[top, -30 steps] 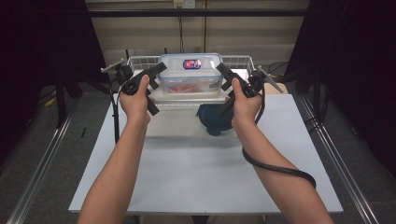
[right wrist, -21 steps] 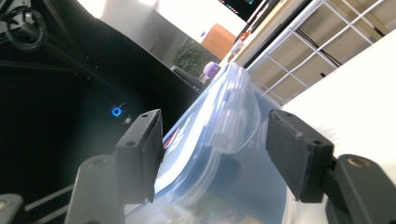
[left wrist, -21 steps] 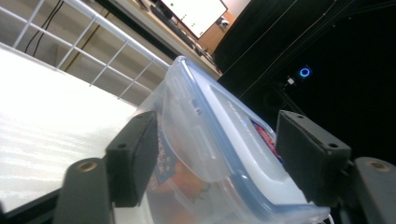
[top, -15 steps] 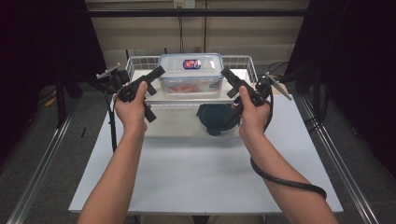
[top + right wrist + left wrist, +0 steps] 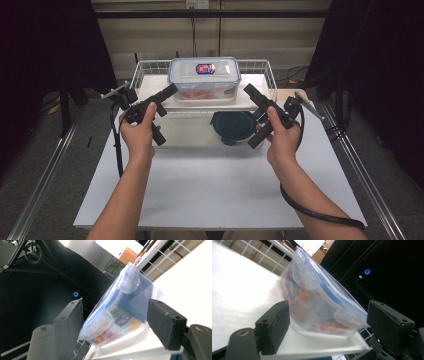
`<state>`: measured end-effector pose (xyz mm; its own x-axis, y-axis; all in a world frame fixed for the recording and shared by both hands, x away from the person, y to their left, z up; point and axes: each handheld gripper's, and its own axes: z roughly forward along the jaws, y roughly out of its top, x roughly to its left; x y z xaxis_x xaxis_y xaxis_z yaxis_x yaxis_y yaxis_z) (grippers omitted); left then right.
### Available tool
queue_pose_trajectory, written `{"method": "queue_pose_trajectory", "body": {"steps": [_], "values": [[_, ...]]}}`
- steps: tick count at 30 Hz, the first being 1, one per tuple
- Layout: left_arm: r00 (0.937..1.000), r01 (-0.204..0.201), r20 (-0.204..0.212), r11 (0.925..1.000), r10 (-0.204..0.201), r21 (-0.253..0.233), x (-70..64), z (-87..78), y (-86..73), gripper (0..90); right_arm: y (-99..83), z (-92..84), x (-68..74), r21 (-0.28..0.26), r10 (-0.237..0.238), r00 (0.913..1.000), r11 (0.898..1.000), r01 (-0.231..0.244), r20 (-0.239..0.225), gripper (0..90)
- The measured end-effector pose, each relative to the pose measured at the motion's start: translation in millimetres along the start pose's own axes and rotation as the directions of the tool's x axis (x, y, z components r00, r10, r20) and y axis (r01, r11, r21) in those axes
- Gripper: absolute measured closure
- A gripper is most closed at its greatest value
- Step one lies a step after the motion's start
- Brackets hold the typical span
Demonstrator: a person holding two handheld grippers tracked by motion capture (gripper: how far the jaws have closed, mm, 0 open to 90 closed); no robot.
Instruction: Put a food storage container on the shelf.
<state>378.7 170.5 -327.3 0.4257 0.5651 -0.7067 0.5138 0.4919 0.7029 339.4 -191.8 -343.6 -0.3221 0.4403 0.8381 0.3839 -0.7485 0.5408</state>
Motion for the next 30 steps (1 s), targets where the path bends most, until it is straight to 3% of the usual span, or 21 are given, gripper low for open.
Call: {"method": "queue_pose_trajectory", "body": {"steps": [5, 12, 18, 30], "values": [[0.9998, -0.001, 0.022, 0.9996, 0.0, 0.028, -0.2, -7.4, -13.4, 16.1, -5.3, -16.4, -9.8, 0.016, 0.033, 0.9994, 0.999, -0.033, -0.009, 28.2], [0.9984, 0.002, 0.055, 0.9976, -0.006, 0.07, 3.4, -12.8, -28.8, 15.1, -10.6, -31.2, -18.8, 0.029, 0.036, 0.9993, 0.999, -0.035, -0.009, 26.7], [0.9975, 0.01, 0.068, 0.9948, -0.017, 0.101, 5.1, -13.9, -42.9, 14.0, -16.4, -44.6, -34.1, 0.045, 0.033, 0.9992, 0.998, -0.034, 0.024, 25.4], [0.9969, 0.012, 0.074, 0.9799, -0.027, 0.199, 18.4, -10.1, -73.4, 10.4, -28.1, -49.7, -55.3, 0.092, 0.005, 0.9989, 0.996, -0.009, 0.047, 22.8]]}}
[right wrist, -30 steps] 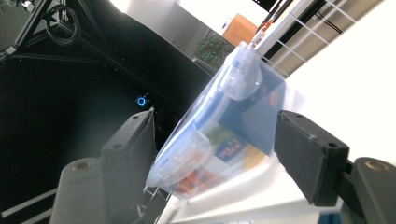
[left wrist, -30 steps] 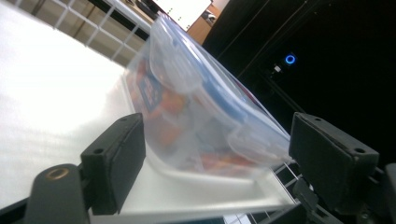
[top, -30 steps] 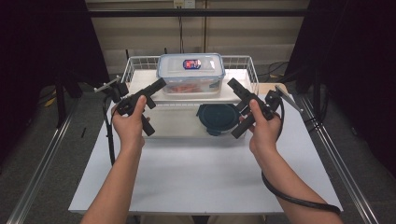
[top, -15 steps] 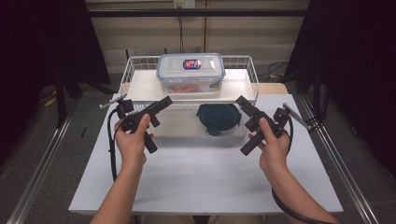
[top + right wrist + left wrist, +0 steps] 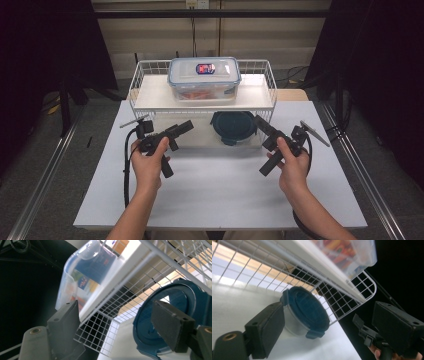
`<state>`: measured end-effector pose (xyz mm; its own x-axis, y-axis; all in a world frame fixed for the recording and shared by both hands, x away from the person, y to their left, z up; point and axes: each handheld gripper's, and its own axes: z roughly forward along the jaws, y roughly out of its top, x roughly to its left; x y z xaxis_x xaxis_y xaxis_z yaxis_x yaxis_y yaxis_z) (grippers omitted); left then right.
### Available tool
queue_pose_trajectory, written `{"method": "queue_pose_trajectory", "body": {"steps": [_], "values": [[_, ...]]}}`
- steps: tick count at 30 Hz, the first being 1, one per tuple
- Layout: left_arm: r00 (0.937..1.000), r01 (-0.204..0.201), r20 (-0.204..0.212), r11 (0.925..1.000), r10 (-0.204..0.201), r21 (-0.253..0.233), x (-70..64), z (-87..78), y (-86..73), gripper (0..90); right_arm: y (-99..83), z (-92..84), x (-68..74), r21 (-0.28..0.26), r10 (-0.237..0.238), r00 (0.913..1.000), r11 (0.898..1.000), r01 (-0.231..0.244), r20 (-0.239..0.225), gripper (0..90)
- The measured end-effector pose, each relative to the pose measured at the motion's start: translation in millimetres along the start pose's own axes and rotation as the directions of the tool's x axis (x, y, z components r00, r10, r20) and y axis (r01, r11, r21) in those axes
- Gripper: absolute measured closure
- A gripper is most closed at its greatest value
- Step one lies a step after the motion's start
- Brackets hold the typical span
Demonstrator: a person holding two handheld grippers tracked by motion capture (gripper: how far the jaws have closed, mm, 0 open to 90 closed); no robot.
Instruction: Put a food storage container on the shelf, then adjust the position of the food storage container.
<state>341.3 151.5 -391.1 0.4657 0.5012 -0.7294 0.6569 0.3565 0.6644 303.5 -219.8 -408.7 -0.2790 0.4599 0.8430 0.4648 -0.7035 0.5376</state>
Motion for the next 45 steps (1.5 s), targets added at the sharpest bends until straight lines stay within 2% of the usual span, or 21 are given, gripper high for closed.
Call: {"method": "queue_pose_trajectory", "body": {"steps": [8, 9, 12, 13, 16, 18, 19, 24, 25, 26, 27, 32, 34, 35, 38, 41, 45], "values": [[0.9996, 0.02, 0.021, 0.9988, -0.021, 0.045, 6.5, 7.9, -7.6, 7.5, -9.8, 0.2, -17.1, 0.032, -0.034, 0.9989, 0.999, 0.033, 0.032, 21.1], [0.9999, 0.007, 0.012, 0.9988, -0.008, 0.048, 7.5, 9.4, -8.9, 6.9, -10.8, 0.0, -18.8, 0.036, -0.032, 0.999, 0.999, 0.031, 0.032, 20.8], [0.9999, 0.001, 0.013, 0.9986, -0.002, 0.054, 9.4, 11.1, -10.7, 6.6, -14.0, 0.2, -24.4, 0.047, -0.046, 0.9983, 0.998, 0.044, 0.036, 20.4], [0.9998, -0.016, 0.013, 0.9982, 0.015, 0.058, 11.6, 11.9, -12.5, 6.6, -14.7, -0.2, -26.2, 0.048, -0.05, 0.998, 0.998, 0.048, 0.04, 20.4], [0.9998, -0.008, 0.017, 0.9973, 0.006, 0.073, 13.5, 13.9, -14.7, 4.8, -16.4, -1.1, -31.5, 0.054, -0.054, 0.9975, 0.997, 0.052, 0.046, 20.0], [0.9997, -0.02, 0.012, 0.9966, 0.019, 0.08, 14.0, 14.0, -14.9, 4.6, -16.7, -1.6, -33.1, 0.055, -0.057, 0.9973, 0.997, 0.054, 0.046, 19.9], [0.9991, -0.041, 0.016, 0.9953, 0.04, 0.087, 16.3, 14.9, -15.7, 4.4, -17.2, -2.7, -36.0, 0.055, -0.064, 0.9967, 0.997, 0.061, 0.05, 19.9], [0.9993, -0.033, 0.023, 0.994, 0.031, 0.104, 19.6, 17.9, -19.2, 4.1, -20.5, -4.4, -42.2, 0.066, -0.058, 0.9957, 0.996, 0.054, 0.071, 19.3], [0.9986, -0.05, 0.022, 0.9918, 0.047, 0.118, 22.1, 18.2, -20.4, 4.1, -21.1, -4.9, -43.3, 0.066, -0.06, 0.9954, 0.996, 0.055, 0.075, 19.2], [0.9986, -0.05, 0.022, 0.9918, 0.047, 0.118, 22.1, 18.2, -20.4, 4.2, -21.5, -5.6, -44.1, 0.066, -0.061, 0.9951, 0.996, 0.055, 0.078, 19.2], [0.9992, -0.036, 0.021, 0.9918, 0.034, 0.122, 21.6, 19.0, -21.0, 4.2, -21.6, -6.2, -44.8, 0.062, -0.06, 0.9948, 0.997, 0.055, 0.082, 19.2], [0.9988, -0.037, 0.037, 0.9919, 0.032, 0.122, 22.3, 17.7, -20.4, 3.6, -20.9, -9.0, -48.6, 0.044, -0.041, 0.9936, 0.998, 0.037, 0.105, 19.1], [0.9987, -0.045, 0.03, 0.9915, 0.042, 0.122, 22.6, 16.5, -19.8, 3.6, -21.0, -9.0, -49.0, 0.044, -0.038, 0.9931, 0.998, 0.033, 0.111, 19.1], [0.9984, -0.043, 0.041, 0.9909, 0.038, 0.127, 23.5, 14.9, -19.5, 3.5, -21.9, -8.6, -49.5, 0.043, -0.035, 0.9929, 0.999, 0.03, 0.113, 19.1], [0.9983, -0.053, 0.032, 0.99, 0.049, 0.13, 25.2, 13.1, -18.9, 3.6, -23.7, -6.3, -50.0, 0.045, -0.043, 0.992, 0.998, 0.038, 0.119, 19.1], [0.9992, -0.036, 0.023, 0.9917, 0.034, 0.123, 26.4, 12.9, -19.4, 3.6, -29.6, -0.1, -50.8, 0.051, -0.034, 0.9916, 0.998, 0.028, 0.125, 19.8], [0.9988, -0.041, 0.032, 0.9912, 0.037, 0.126, 28.3, 11.9, -19.1, 3.6, -33.9, 6.7, -51.3, 0.044, -0.013, 0.9914, 0.999, 0.007, 0.13, 19.8]]}}
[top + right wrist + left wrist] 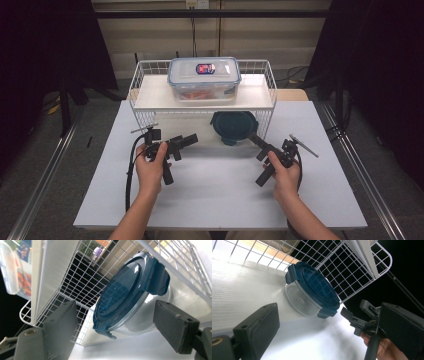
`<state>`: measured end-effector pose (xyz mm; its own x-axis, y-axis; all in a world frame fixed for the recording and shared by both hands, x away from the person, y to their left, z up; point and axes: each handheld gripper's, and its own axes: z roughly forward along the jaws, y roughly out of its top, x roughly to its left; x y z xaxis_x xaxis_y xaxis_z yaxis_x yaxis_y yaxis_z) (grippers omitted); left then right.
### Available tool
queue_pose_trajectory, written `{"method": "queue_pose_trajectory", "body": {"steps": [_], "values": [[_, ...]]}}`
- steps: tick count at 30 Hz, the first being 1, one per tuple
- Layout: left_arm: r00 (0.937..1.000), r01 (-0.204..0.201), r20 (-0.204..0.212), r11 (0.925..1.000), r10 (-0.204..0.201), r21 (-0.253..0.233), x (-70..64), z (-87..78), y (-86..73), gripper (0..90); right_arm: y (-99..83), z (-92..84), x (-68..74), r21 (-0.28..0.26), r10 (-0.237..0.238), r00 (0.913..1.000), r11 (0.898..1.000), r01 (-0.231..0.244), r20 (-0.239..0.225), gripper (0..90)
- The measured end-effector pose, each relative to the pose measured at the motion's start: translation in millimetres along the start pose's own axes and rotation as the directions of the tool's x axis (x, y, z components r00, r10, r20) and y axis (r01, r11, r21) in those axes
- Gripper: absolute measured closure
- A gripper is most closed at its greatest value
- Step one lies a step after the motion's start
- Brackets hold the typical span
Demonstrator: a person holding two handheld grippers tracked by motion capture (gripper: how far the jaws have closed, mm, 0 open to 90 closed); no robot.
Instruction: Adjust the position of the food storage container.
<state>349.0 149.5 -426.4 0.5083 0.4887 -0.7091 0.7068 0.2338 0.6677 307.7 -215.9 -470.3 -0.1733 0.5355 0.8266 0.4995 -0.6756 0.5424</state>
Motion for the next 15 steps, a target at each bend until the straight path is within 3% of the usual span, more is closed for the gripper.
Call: {"method": "queue_pose_trajectory", "body": {"steps": [2, 7, 10, 15], "values": [[0.9999, 0.014, 0.004, 0.9998, -0.014, -0.013, -0.9, 0.0, 0.2, 3.6, -1.2, 3.2, -0.1, -0.012, 0.005, 0.9999, 1.0, -0.005, 0.013, 20.6], [1.0, 0.002, 0.006, 0.9998, -0.002, -0.017, 0.2, -0.4, 0.9, 3.6, -2.9, 10.2, -0.1, -0.031, 0.026, 0.9992, 0.999, -0.025, 0.03, 23.1], [0.9999, 0.01, 0.002, 0.9999, -0.01, -0.009, 0.5, -0.7, 0.6, 3.6, -5.2, 15.5, -0.2, -0.029, 0.06, 0.9973, 0.998, -0.059, 0.042, 25.6], [0.9999, 0.015, 0.005, 0.9999, -0.015, -0.008, 0.1, -0.5, -0.3, 3.6, -7.1, 18.9, -0.2, -0.032, 0.063, 0.9967, 0.998, -0.062, 0.051, 27.7]]}}
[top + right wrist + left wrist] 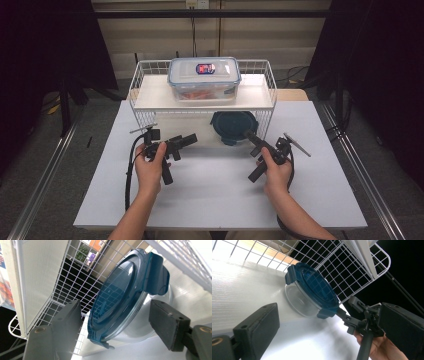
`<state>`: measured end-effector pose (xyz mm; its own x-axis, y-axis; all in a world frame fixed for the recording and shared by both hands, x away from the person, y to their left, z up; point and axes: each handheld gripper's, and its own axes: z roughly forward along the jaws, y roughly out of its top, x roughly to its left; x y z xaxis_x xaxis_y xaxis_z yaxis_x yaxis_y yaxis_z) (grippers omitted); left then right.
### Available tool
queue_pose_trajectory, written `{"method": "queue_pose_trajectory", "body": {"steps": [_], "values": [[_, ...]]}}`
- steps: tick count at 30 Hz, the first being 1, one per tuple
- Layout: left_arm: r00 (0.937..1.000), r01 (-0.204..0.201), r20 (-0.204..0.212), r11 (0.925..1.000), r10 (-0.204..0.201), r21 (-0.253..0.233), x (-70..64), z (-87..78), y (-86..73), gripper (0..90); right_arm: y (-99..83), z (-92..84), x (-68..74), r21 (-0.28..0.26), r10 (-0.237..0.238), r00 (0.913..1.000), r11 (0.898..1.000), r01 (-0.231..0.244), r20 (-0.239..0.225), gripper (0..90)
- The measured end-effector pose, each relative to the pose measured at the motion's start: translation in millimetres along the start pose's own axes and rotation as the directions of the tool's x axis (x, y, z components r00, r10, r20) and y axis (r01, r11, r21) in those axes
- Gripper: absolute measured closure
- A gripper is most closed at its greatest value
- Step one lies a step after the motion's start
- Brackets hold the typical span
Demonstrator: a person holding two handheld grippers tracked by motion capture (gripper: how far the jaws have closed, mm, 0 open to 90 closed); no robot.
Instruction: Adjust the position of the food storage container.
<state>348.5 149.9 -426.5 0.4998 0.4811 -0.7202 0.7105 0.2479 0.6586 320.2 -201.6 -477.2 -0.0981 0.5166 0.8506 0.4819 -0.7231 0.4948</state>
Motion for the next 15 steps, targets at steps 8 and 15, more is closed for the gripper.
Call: {"method": "queue_pose_trajectory", "body": {"steps": [8, 15], "values": [[1.0, -0.003, 0.002, 1.0, 0.003, 0.008, 1.4, 1.0, -0.2, 3.7, -3.1, 8.8, -0.2, 0.008, 0.027, 0.9995, 1.0, -0.027, 0.014, 32.8], [1.0, -0.004, -0.003, 1.0, 0.004, 0.009, 1.4, 2.0, -0.7, 3.7, -3.5, 11.0, -3.6, -0.008, 0.067, 0.9966, 0.998, -0.067, 0.049, 38.6]]}}
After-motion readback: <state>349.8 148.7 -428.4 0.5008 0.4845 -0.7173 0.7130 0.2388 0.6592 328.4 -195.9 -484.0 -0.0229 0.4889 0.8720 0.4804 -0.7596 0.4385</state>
